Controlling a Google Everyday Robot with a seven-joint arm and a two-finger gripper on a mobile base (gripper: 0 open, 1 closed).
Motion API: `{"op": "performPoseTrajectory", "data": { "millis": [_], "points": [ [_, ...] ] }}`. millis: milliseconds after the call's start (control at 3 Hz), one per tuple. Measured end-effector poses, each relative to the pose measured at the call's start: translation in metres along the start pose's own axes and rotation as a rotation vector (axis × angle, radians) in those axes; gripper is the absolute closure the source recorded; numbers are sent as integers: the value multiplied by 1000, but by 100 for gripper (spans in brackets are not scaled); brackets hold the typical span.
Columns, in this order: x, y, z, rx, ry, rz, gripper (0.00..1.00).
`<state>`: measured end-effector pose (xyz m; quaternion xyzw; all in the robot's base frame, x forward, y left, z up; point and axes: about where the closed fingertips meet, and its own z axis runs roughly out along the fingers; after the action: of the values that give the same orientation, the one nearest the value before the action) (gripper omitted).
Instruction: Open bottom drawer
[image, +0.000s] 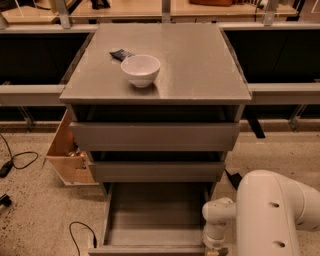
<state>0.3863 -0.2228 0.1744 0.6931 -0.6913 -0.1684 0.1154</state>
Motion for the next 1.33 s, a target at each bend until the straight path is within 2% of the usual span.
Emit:
{"op": "performPoseTrajectory", "data": {
  "millis": [333, 667, 1333],
  "points": [
    [0, -1, 0, -8, 2, 2, 100],
    [0, -1, 0, -8, 2, 2, 81],
    [0, -1, 0, -8, 2, 2, 35]
  ]
}}
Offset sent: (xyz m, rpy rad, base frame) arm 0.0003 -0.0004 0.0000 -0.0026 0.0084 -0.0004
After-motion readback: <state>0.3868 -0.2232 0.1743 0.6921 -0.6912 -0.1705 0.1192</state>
